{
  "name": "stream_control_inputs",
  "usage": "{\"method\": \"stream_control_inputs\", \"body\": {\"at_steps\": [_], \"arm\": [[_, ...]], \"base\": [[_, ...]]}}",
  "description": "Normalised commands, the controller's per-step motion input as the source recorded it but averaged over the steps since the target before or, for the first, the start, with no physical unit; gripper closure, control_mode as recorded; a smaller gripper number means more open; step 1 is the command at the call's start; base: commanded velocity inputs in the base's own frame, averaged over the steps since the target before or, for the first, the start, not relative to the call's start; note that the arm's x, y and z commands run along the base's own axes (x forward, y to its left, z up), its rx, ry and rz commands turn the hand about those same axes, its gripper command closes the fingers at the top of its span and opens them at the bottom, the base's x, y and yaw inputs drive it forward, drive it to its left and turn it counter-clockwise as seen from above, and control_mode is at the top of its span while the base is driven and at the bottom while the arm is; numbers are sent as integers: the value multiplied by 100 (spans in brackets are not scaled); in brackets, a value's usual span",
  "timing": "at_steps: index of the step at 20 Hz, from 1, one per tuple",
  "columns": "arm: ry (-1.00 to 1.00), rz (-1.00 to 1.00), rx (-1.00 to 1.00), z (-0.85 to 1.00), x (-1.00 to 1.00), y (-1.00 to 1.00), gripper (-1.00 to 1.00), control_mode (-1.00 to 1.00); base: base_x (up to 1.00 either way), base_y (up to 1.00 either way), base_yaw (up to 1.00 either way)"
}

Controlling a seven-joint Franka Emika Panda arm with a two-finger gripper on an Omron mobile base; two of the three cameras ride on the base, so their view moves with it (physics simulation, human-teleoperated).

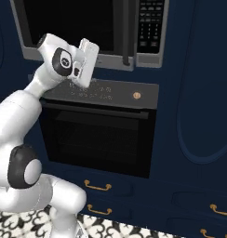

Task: Pick the corn from the sink and place it in the bowl. Then pick the bowl and place it in the microwave. Then close the microwave door and press the start button.

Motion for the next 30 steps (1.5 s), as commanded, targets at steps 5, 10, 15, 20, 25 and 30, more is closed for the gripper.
{"method": "stream_control_inputs", "body": {"at_steps": [5,10,15,20,25,30], "arm": [[12,0,6,0,99,-13,-100,-100],[2,6,6,0,31,-1,-100,-100],[-13,15,19,-2,-92,-35,-100,-100],[-33,22,25,-27,-100,-80,-100,-100],[-46,30,10,49,-62,-88,-100,-100],[-37,26,2,70,-6,-94,-100,-100]], "base": [[0,0,0],[0,0,0],[0,0,0],[0,0,0],[0,0,0],[0,0,0]]}}
